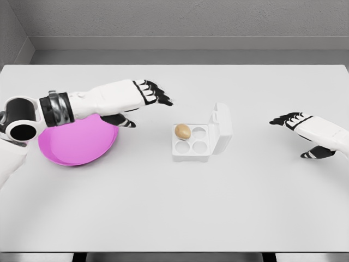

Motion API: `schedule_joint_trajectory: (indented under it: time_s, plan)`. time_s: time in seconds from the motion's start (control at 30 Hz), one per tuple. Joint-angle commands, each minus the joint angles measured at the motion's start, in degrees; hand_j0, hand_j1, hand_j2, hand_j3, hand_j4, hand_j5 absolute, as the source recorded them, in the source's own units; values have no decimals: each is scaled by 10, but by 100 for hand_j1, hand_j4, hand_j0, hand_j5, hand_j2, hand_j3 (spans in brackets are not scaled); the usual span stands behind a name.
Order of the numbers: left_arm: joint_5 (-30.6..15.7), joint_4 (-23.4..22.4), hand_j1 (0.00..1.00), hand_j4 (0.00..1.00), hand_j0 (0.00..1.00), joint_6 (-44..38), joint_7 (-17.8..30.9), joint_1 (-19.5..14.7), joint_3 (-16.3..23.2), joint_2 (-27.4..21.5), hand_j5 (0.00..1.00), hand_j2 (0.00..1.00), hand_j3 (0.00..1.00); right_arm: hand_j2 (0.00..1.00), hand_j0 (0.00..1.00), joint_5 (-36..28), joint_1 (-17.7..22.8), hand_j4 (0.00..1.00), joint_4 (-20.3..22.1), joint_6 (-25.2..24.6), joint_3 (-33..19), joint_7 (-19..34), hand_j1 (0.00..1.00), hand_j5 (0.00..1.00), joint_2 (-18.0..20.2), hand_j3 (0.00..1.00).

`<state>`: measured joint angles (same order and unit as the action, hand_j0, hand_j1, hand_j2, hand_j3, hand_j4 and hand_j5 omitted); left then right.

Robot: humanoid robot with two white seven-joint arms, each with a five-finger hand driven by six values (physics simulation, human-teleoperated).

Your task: Pack egg into the box and close the box lid

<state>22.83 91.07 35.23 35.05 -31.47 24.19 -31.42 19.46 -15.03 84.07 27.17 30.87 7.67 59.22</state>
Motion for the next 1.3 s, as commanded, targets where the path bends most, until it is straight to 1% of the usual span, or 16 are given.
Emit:
schedule_joint_trajectory:
  time_s: [0.0, 0.03, 0.1, 0.13, 0.17, 0.2, 0.27, 0.3, 0.4, 0.47, 0.53, 0.7, 0.83, 0.9, 1.17, 1.27]
  plan:
    - [-108, 45, 100, 100, 100, -2, 0, 4, -49, -75, 100, 100, 100, 100, 100, -3, 0, 100, 0, -1, 0, 0, 100, 100, 1, 100]
    - [-139, 47, 100, 100, 100, -2, 0, 22, -73, -87, 100, 100, 100, 100, 100, -3, 1, 100, 0, 0, 0, 0, 100, 100, 1, 100]
    - [-168, 43, 100, 100, 100, -2, 0, 62, -145, -88, 100, 100, 100, 100, 100, -3, 0, 100, 4, 1, 0, 0, 100, 100, 1, 100]
    - [-192, 41, 100, 100, 100, -2, 0, 82, -162, -89, 100, 100, 100, 100, 100, -4, -2, 100, 5, 1, -1, 0, 100, 100, 0, 100]
    - [-211, 41, 100, 100, 100, -2, 0, 117, -187, -88, 100, 100, 100, 100, 100, -4, -2, 100, 11, 3, 2, 0, 100, 100, -2, 100]
    - [-211, 40, 100, 100, 100, -2, 0, 139, -204, -88, 100, 100, 100, 100, 100, -4, -1, 100, 21, 3, 2, -1, 100, 100, -3, 100]
    - [-212, 38, 100, 100, 100, -2, 0, 166, -217, -85, 100, 100, 100, 100, 100, -3, -1, 100, 34, 3, 2, 0, 100, 100, -6, 100]
    - [-226, 36, 100, 100, 100, -2, 0, 179, -223, -81, 100, 100, 100, 100, 100, -3, -1, 100, 38, 3, 3, -1, 100, 100, -7, 100]
    - [-227, 29, 100, 100, 100, -2, 0, 213, -229, -88, 100, 100, 100, 100, 100, -3, -1, 100, 43, 3, 3, 0, 100, 100, -9, 100]
    - [-226, 24, 100, 100, 100, -2, 0, 215, -237, -88, 100, 100, 100, 100, 100, -1, -1, 100, 63, 3, 6, 0, 100, 100, -9, 100]
    - [-227, 24, 100, 100, 100, -2, 0, 220, -245, -87, 100, 100, 100, 100, 100, -1, -2, 100, 64, 3, 16, 0, 100, 100, -15, 100]
    - [-227, 29, 100, 100, 100, -2, 0, 228, -245, -88, 100, 100, 100, 100, 100, 0, -3, 100, 97, 3, 19, 0, 100, 100, -17, 100]
    - [-227, 32, 100, 100, 100, -2, 0, 239, -245, -87, 100, 100, 100, 100, 100, 0, -4, 100, 101, 3, 21, 0, 100, 100, -32, 100]
    - [-225, 43, 100, 100, 100, -2, 0, 258, -245, -86, 100, 100, 100, 100, 100, 0, -5, 100, 109, 3, 28, 0, 100, 100, -34, 100]
    - [-224, 44, 100, 100, 100, -2, 0, 260, -249, -82, 100, 100, 100, 100, 100, -3, -5, 100, 127, 4, 28, 0, 100, 100, -35, 100]
    - [-223, 40, 100, 100, 100, -2, 0, 265, -266, -81, 100, 100, 100, 100, 100, -4, -7, 100, 135, 4, 30, 0, 100, 100, -35, 100]
